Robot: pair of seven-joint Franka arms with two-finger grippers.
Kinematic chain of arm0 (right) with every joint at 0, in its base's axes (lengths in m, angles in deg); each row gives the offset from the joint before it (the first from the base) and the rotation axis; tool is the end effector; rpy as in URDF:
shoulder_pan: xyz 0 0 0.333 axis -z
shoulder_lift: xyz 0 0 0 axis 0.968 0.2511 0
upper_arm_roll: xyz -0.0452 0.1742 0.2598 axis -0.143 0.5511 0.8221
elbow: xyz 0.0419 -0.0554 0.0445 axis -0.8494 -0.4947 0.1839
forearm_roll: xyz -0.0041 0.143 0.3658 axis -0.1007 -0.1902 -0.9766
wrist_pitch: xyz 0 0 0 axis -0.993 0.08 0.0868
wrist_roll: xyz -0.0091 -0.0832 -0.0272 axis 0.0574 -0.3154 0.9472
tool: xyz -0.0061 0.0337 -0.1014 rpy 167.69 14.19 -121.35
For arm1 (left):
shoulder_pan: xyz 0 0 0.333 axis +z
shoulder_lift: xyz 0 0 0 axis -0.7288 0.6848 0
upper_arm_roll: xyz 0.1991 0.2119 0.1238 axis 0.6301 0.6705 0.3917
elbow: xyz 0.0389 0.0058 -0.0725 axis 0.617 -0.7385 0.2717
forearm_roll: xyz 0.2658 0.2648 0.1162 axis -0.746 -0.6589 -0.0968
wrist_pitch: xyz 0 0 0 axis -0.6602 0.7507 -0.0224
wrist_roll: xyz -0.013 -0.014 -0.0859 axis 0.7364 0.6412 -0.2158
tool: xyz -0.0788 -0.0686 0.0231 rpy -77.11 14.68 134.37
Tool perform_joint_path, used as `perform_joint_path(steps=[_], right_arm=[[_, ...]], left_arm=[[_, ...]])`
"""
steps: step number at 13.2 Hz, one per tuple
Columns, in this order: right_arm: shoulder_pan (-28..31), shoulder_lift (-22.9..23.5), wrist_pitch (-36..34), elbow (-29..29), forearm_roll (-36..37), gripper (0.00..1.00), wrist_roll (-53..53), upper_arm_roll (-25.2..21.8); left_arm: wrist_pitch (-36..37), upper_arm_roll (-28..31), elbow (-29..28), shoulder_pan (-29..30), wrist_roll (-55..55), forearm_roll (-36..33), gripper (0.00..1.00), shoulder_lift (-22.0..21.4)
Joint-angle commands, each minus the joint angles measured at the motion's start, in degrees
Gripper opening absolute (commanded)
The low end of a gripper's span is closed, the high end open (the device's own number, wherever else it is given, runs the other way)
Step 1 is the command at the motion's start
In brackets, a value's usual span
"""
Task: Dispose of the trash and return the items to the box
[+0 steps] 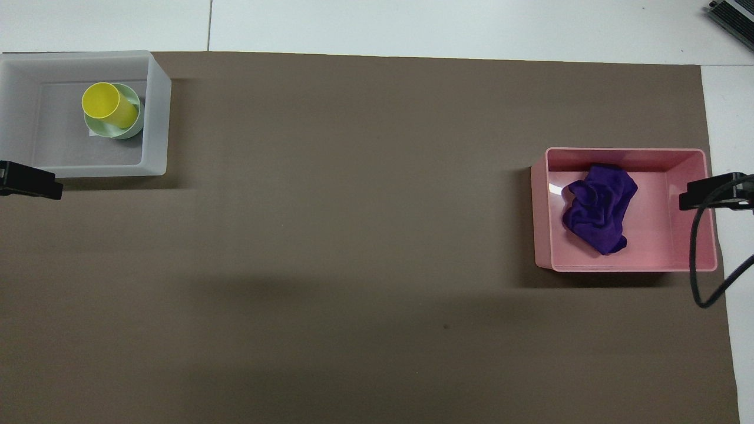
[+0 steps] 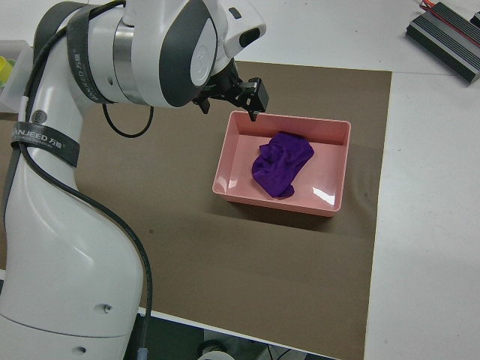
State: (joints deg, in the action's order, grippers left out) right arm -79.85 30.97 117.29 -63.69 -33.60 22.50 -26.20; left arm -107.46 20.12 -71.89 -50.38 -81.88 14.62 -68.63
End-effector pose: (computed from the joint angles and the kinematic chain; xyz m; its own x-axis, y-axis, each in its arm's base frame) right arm 0.5297 -0.0325 0.6529 0.9961 -0.0858 0.0204 -0.0861 -0.9962 0.0143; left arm 0.5446 -0.0059 0.6388 0.9939 -0.1090 0.0174 -0.1091 -0.9940 0.0010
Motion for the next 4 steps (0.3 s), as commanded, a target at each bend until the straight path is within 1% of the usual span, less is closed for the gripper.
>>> perform_joint_path(steps=[1,4], right_arm=[[-0.35,-0.48,-0.31,-0.47,-0.80,1.00,-0.46,-0.56],[-0.35,-0.48,-0.31,-0.65,-0.80,1.00,-0.37,-0.56]], left_arm=[[0.84,1.01,-2.07,-1.32,0.08,-0.85,1.00,-1.65],[0.40,0.93,-2.15,-2.11,0.60,-0.85,1.00,-1.65]])
